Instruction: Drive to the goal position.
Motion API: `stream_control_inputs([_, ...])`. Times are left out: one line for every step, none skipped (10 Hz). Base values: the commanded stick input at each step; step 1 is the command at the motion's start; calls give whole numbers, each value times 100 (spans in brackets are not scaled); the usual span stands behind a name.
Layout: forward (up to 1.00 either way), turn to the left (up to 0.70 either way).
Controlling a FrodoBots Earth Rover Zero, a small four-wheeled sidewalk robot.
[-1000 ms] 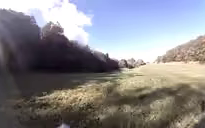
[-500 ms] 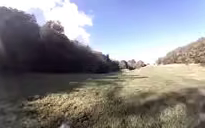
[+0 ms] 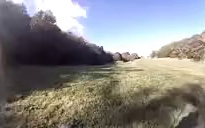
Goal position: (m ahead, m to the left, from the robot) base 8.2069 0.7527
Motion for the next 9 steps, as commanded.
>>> stream_control_inputs([70, -35])
stream_control_inputs([70, 0])
stream_control_inputs([70, 0])
stream_control_inputs([70, 0])
stream_control_inputs([70, 0])
stream_control_inputs([70, 0])
stream_control_inputs([70, 0])
stream_control_inputs([70, 0])
stream_control_inputs([70, 0])
